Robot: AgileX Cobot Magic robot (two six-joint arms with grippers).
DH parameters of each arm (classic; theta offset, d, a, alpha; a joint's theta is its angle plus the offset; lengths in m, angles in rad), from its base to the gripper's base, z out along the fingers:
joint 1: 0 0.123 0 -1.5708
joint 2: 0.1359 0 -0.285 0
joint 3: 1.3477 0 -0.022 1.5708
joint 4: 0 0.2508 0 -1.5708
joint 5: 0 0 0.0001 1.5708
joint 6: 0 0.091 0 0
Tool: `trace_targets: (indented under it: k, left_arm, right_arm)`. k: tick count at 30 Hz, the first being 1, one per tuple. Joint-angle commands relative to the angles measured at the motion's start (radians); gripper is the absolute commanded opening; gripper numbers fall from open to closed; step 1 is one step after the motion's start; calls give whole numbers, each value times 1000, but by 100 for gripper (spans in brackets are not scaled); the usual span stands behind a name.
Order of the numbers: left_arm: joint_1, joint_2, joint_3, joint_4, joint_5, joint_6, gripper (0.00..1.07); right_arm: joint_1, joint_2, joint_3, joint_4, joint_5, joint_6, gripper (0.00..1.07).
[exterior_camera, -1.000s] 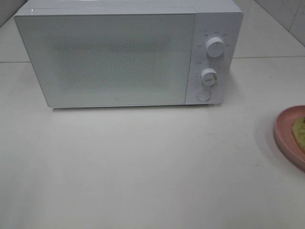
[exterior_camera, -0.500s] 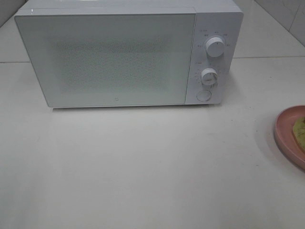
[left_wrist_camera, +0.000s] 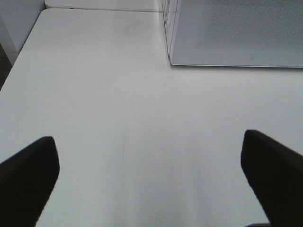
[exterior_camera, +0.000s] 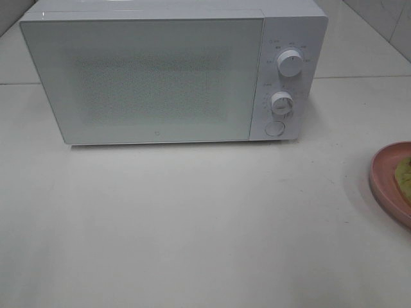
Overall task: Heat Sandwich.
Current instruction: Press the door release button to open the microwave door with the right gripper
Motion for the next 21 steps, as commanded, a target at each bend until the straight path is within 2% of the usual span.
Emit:
trace_targets:
  k: [1, 21]
  left_arm:
    - [3, -23, 1, -5, -6, 2, 101]
    - [3, -23, 1, -5, -6, 2, 101]
  right_arm:
    - [-6, 62, 2, 5, -77, -1, 76]
    - [-6, 447, 47, 5, -541, 4, 76]
